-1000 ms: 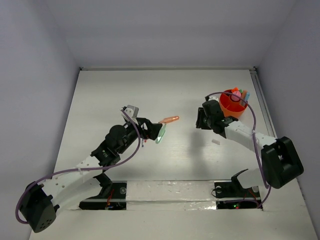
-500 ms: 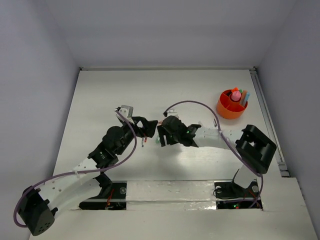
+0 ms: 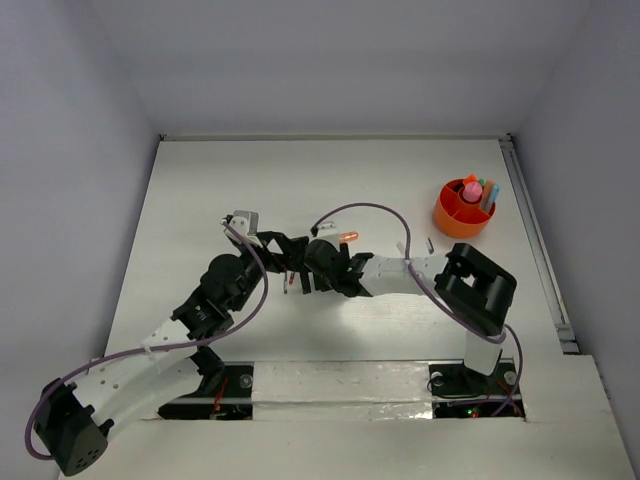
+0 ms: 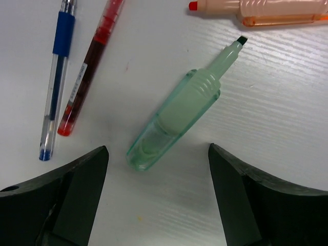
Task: Sort the stationery into containers
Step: Pick up the pen from the center of the board.
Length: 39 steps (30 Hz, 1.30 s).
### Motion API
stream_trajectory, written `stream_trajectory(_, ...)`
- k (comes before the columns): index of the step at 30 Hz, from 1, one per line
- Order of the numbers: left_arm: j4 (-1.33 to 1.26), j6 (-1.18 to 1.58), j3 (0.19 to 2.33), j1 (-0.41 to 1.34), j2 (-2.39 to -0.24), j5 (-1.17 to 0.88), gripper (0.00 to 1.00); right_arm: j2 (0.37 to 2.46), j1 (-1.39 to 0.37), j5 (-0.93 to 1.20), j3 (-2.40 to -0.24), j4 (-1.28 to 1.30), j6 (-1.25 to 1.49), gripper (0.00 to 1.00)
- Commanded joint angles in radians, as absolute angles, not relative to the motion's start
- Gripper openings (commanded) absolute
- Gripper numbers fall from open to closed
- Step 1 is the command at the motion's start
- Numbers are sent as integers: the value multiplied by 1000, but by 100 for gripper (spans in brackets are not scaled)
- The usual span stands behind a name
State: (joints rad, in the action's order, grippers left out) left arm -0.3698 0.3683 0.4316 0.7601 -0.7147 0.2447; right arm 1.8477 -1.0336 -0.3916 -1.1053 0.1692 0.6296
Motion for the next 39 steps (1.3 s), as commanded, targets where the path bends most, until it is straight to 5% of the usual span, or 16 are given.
stream_trajectory(1,-394,373,420,764,-696,253,99,1904,-1055,-483,-1164,170,663,83)
stream_trajectory(10,-402,373,420,764,-713,242,99,1893,-1055,-560,-1098,229,713,55)
stream_trajectory(21,-422,387,423,764,-768,219,99,1812,-1055,-546,-991,230,750,45)
stream_trajectory(25,-443,408,423,764,-793,193,99,1784,-1055,-555,-962,229,753,23)
stream_trajectory(32,-423,466,465,764,-865,129,99,1622,-1074,-575,-893,195,677,6)
stream_trajectory(35,-414,497,486,764,-896,91,95,1484,-1074,-562,-830,164,620,2)
stream_trajectory(39,-474,551,486,764,-962,2,75,1329,-1074,-479,-761,108,558,2)
